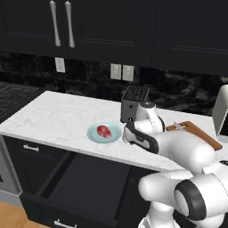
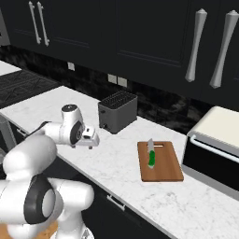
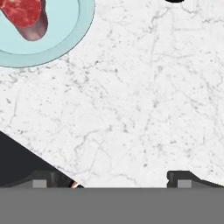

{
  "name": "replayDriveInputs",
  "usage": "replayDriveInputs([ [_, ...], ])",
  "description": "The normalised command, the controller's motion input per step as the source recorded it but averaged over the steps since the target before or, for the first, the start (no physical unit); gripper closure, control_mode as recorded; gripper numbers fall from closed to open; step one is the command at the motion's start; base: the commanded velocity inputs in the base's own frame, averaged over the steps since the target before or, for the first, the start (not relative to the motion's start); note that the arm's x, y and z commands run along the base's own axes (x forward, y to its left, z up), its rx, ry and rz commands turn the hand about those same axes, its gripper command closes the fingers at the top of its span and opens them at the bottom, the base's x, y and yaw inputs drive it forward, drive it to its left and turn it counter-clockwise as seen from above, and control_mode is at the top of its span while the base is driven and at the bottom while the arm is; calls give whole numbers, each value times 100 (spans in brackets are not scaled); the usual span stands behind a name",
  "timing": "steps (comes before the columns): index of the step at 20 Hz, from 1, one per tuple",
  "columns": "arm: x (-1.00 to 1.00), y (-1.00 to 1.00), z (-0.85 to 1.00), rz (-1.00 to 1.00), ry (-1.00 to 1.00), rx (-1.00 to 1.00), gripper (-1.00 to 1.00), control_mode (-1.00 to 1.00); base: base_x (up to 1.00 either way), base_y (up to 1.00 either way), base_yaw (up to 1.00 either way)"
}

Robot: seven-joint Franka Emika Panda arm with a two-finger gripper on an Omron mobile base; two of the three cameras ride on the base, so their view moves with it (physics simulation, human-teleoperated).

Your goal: Pick up the knife from the drawer and place it on the cutting board. Then place the meat from the plate to the cutting board.

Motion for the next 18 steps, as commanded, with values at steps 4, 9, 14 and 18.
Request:
replayDriveInputs([
  [4, 46, 61, 9, 3, 0, 6, -100, -100, 0, 0, 0],
  [9, 42, 68, 1, 3, 0, 1, -100, -100, 0, 0, 0],
  [14, 50, 45, 0, 2, 0, 0, -100, -100, 0, 0, 0],
  [18, 51, 8, -3, 0, 0, 0, -100, -100, 0, 0, 0],
])
